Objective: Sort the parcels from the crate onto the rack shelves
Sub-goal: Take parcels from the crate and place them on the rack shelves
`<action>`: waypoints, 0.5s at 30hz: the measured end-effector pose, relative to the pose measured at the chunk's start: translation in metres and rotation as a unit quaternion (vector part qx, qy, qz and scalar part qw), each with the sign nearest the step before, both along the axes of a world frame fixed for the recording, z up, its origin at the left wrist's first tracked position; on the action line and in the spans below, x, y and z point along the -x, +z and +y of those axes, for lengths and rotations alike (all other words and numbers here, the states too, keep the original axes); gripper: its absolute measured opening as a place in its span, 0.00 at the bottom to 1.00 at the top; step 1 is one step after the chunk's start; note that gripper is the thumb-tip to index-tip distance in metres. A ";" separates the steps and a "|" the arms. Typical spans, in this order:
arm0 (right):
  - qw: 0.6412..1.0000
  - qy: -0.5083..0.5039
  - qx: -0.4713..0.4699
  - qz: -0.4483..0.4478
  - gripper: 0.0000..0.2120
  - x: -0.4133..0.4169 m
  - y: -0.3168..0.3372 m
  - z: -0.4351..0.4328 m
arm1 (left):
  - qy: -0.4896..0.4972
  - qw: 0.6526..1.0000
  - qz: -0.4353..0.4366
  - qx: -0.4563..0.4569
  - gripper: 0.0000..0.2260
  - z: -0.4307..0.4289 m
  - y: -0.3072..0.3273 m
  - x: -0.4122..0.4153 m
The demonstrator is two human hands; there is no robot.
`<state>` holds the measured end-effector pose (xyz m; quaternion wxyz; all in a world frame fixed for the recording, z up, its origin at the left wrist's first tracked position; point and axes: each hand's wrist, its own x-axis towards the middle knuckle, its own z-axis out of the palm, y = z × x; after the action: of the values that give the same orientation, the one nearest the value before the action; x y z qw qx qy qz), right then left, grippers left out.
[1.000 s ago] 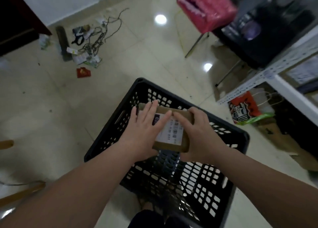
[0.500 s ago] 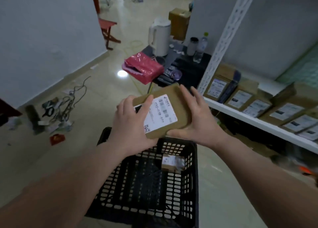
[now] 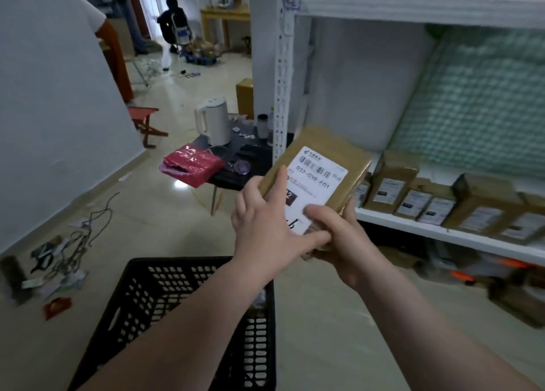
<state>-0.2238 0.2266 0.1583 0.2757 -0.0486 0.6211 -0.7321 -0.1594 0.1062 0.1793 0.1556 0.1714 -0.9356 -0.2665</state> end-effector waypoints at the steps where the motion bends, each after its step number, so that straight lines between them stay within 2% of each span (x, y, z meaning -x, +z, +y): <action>1: 1.000 -0.006 -0.004 0.009 0.34 0.002 0.007 0.025 | -0.027 1.000 0.000 -0.004 0.53 0.018 0.005 0.002; 3: 1.000 -0.009 -0.007 0.026 0.25 0.003 0.022 0.071 | -0.073 0.997 0.011 -0.004 0.53 0.052 0.016 0.004; 4: 0.999 -0.006 -0.005 0.035 0.25 0.002 0.028 0.092 | -0.090 0.996 0.019 -0.003 0.53 0.070 0.021 0.005; 8: 0.997 0.010 -0.010 0.079 0.35 -0.004 0.047 0.168 | -0.137 0.989 0.047 0.004 0.53 0.133 0.043 0.011; 15: 0.991 -0.032 0.009 0.130 0.41 -0.005 0.082 0.276 | -0.234 0.969 0.076 -0.012 0.53 0.225 0.078 0.025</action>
<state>-0.2183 0.5026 0.2398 0.1684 -0.1259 0.6464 -0.7334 -0.1844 0.3312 0.2577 0.1572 -0.0712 -0.9320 -0.3188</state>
